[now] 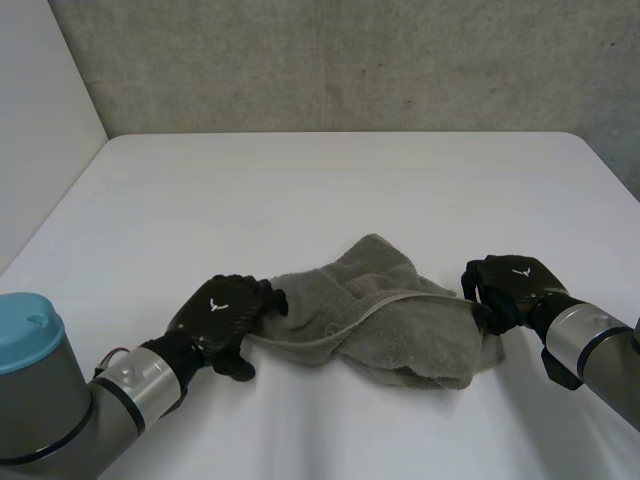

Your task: Fold the towel.

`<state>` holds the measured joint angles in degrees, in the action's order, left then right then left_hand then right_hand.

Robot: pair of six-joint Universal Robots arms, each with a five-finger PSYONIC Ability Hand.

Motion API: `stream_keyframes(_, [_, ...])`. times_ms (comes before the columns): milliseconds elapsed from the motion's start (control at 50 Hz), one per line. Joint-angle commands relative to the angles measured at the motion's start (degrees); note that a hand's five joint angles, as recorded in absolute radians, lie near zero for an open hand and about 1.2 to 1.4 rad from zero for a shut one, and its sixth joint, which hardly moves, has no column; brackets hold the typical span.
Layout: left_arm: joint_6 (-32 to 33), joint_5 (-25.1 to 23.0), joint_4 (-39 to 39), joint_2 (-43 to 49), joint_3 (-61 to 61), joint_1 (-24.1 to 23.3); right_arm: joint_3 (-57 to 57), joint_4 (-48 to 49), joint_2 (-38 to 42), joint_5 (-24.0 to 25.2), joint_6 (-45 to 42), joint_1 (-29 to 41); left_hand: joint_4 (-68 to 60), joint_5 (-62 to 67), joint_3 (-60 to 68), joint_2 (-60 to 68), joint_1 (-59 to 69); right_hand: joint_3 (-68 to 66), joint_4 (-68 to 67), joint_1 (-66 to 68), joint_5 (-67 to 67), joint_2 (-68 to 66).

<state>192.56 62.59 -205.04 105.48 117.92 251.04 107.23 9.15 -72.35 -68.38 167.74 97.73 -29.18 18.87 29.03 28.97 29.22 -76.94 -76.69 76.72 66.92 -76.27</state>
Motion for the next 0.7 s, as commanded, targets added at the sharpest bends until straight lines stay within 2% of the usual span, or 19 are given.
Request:
stream_keyframes(20, [-0.34, 0.34, -0.45, 2.26, -2.16, -0.12, -0.01, -0.01, 0.01, 0.00, -0.13, 0.00, 0.29, 0.02, -0.15, -0.08, -0.33, -3.06, -3.31, 3.28, 3.08, -3.73])
stream_keyframes(200, [-0.43, 0.34, -0.54, 5.79, -4.98, -2.05, -0.01, -0.01, 0.01, 0.09, -0.13, 0.00, -1.39, 1.70, 1.54, 1.60, 1.35, -3.06, -3.31, 3.28, 3.08, -3.73])
stream_keyframes(260, [-0.60, 0.43, -0.54, 7.19, -6.56, -2.58, 0.08, -0.01, 0.01, 0.18, -0.13, 0.00, -5.43, 5.74, 5.57, 5.64, 5.39, -3.06, -3.31, 3.28, 3.08, -3.73])
stream_keyframes(300, [-0.60, 0.52, -0.54, 8.68, -7.87, -3.10, 0.08, -0.01, 0.01, 0.09, -0.13, 0.00, -17.14, 17.45, 17.29, 17.35, 17.10, -3.06, -3.31, 3.28, 3.08, -3.73])
stream_keyframes(320, [-0.60, 0.52, -0.54, 8.69, -7.88, -3.10, 0.08, -0.01, 0.01, 0.09, -0.13, 0.00, -17.20, 17.51, 17.35, 17.41, 17.16, -3.06, -3.31, 3.28, 3.08, -3.73])
stream_keyframes(360, [-0.61, 0.61, -0.62, 10.09, -8.93, -3.45, 0.08, -0.01, 0.01, 0.18, -0.13, 0.00, -27.75, 28.06, 27.89, 27.96, 27.70, -3.06, -3.31, 3.28, 3.08, -3.73])
stream_keyframes(420, [-0.60, 0.61, -0.62, 10.53, -9.29, -3.46, 0.08, -0.01, 0.01, 0.18, -0.13, 0.00, -32.84, 33.15, 32.99, 33.06, 32.80, -3.06, -3.31, 3.28, 3.08, -3.73])
stream_keyframes(460, [-0.60, 0.69, -0.97, 10.71, -9.90, -3.46, 0.08, -0.01, -0.07, 0.09, -0.13, 0.00, -47.39, 47.70, 47.53, 47.60, 47.35, -3.06, -3.31, 3.28, 3.08, -3.73])
stream_keyframes(500, [-0.60, 1.04, -1.50, 10.62, -10.16, -3.46, -0.01, -0.01, -0.34, 0.09, -0.13, -0.08, -50.79, 51.10, 50.93, 51.00, 50.75, -3.06, -3.31, 3.28, 3.08, -3.73])
stream_keyframes(580, [-0.60, 3.24, -2.38, 9.13, -10.43, -3.46, -0.71, -0.27, -1.04, 0.00, -0.13, 0.00, -50.82, 51.13, 50.97, 51.03, 50.78, -3.06, -3.31, 3.28, 3.08, -3.73])
stream_keyframes(620, [-0.78, 6.66, -2.21, 4.67, -10.43, -3.28, -1.85, -0.88, -2.96, -0.09, -0.13, 0.09, -50.82, 51.13, 50.97, 51.03, 50.78, -3.06, -3.31, 3.28, 3.08, -3.73])
stream_keyframes(700, [-0.78, 8.87, -1.94, -1.42, -10.17, -3.37, -4.23, -1.94, -7.11, -0.17, 0.04, 0.00, -50.82, 51.13, 50.97, 51.03, 50.78, -3.06, -3.31, 3.28, 3.08, -3.73])
